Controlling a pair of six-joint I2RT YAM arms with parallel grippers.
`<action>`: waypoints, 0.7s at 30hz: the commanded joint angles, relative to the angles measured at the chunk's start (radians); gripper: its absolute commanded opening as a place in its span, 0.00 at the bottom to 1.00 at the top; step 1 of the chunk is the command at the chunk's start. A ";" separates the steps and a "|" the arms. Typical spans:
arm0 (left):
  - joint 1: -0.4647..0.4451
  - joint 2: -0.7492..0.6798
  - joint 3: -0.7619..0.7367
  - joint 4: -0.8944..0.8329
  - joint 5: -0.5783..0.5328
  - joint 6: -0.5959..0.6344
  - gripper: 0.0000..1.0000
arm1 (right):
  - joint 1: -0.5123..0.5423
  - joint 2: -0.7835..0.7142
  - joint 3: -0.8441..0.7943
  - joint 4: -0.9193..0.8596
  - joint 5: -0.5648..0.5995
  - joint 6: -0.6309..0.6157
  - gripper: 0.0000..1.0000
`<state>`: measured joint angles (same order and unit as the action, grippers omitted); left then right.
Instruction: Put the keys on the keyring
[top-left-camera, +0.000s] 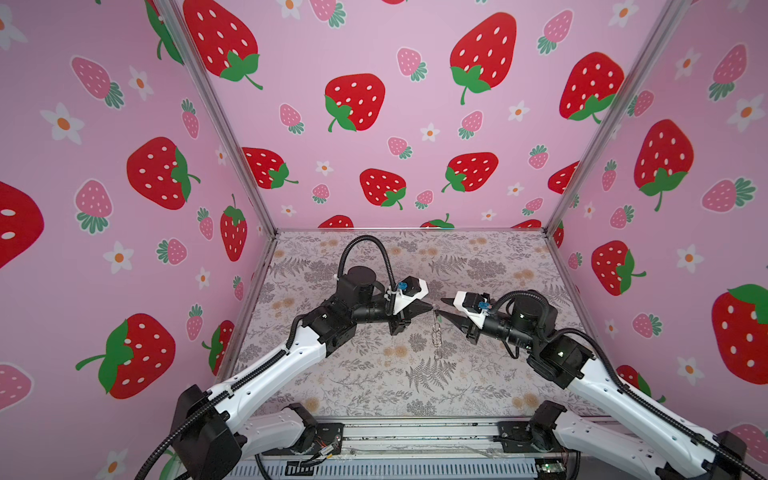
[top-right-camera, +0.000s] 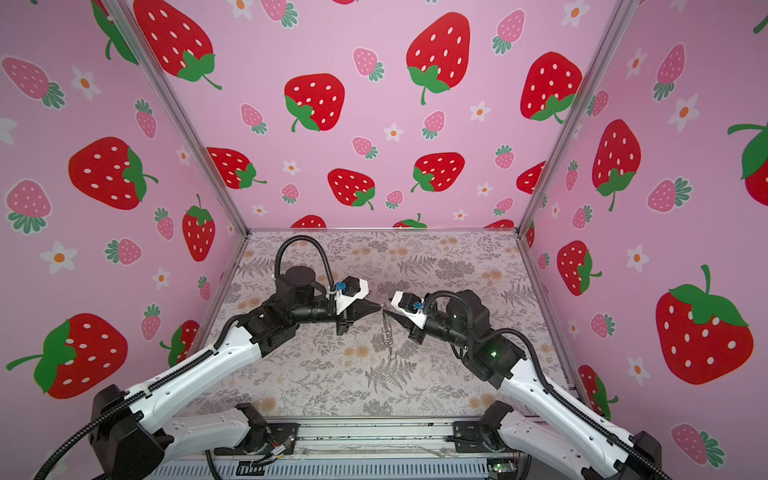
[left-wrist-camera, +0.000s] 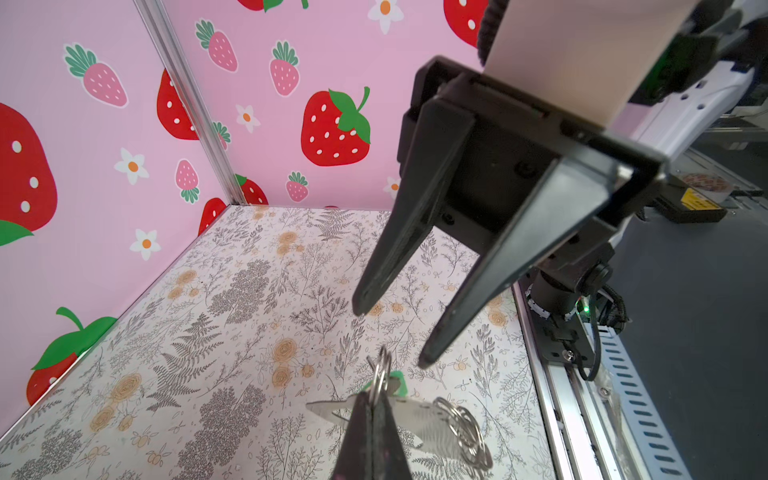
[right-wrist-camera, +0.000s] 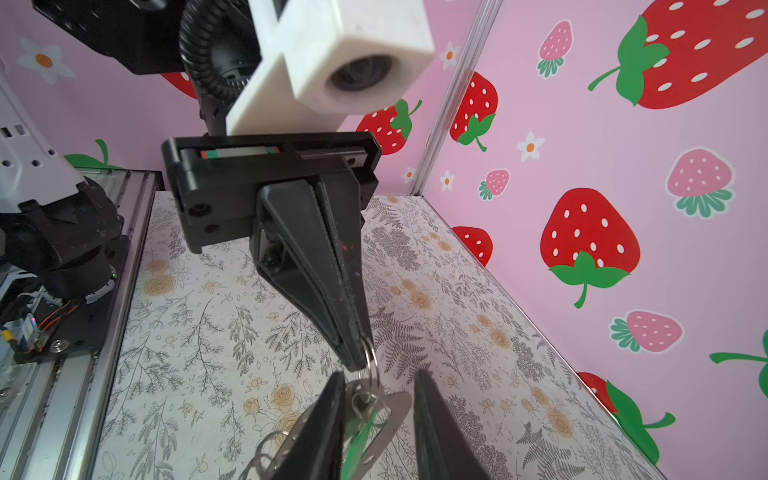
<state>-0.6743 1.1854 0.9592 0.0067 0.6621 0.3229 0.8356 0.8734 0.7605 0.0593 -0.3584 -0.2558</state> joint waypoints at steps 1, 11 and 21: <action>0.004 -0.018 -0.003 0.061 0.034 -0.025 0.00 | -0.003 0.003 -0.015 0.029 -0.007 0.006 0.29; 0.001 -0.017 0.004 0.058 0.050 -0.025 0.00 | -0.003 0.022 -0.016 0.046 -0.006 0.010 0.22; -0.004 -0.011 0.021 0.031 0.063 -0.009 0.00 | -0.004 0.027 -0.021 0.059 -0.003 0.009 0.13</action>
<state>-0.6743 1.1854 0.9581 0.0261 0.6846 0.3061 0.8356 0.8978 0.7513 0.0898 -0.3588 -0.2466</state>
